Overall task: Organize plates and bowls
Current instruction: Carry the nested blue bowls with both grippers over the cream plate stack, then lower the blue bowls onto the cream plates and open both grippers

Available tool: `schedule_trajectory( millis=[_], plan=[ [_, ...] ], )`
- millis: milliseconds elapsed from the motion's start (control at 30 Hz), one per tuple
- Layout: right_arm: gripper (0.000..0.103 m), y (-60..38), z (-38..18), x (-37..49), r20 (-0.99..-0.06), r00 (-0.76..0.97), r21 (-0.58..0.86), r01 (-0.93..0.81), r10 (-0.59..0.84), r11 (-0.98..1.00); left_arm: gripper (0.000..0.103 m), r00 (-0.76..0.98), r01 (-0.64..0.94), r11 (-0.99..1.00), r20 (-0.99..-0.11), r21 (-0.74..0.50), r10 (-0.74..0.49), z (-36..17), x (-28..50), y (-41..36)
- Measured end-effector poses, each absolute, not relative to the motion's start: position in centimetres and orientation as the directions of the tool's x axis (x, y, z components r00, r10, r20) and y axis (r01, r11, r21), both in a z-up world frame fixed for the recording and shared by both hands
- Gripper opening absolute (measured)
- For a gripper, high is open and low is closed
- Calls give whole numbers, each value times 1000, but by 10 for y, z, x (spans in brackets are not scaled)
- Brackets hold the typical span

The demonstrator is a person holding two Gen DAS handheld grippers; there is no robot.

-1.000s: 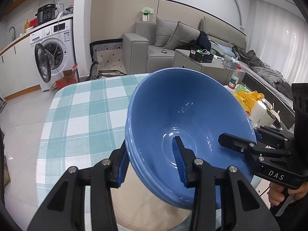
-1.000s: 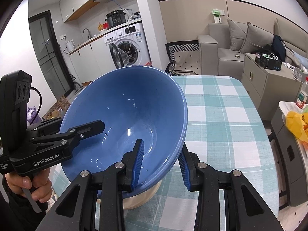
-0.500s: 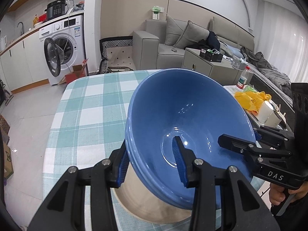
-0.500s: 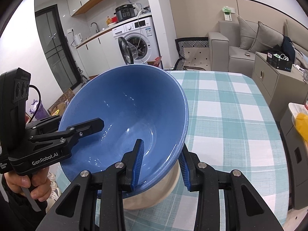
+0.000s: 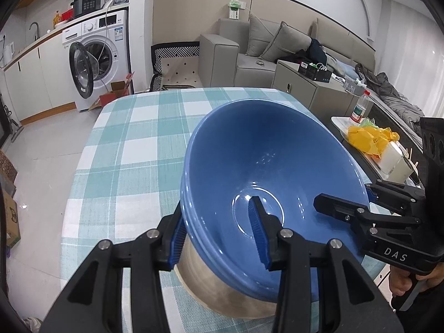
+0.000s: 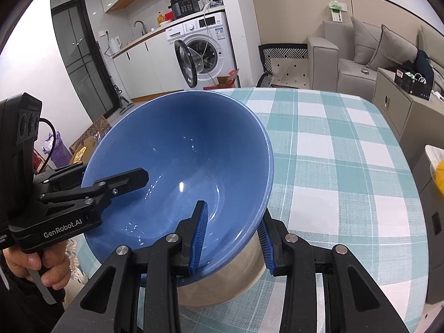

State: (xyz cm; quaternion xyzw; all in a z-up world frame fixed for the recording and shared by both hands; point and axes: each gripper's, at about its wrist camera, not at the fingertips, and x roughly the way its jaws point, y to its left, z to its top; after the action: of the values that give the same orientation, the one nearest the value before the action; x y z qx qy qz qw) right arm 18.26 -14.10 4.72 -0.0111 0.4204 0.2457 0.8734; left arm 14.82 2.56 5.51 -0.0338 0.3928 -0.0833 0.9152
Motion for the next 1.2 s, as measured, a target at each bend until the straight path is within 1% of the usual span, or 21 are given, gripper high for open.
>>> schedule_trajectory(
  millis=[467, 1200],
  plan=[
    [36, -131, 22, 195, -777, 481, 186, -442, 407, 878, 41, 640, 102, 985, -748, -142, -174, 32, 157, 34],
    [37, -128, 21, 216, -781, 473, 197, -431, 407, 880, 42, 629, 96, 978, -751, -184, -203, 27, 173, 40]
  ],
)
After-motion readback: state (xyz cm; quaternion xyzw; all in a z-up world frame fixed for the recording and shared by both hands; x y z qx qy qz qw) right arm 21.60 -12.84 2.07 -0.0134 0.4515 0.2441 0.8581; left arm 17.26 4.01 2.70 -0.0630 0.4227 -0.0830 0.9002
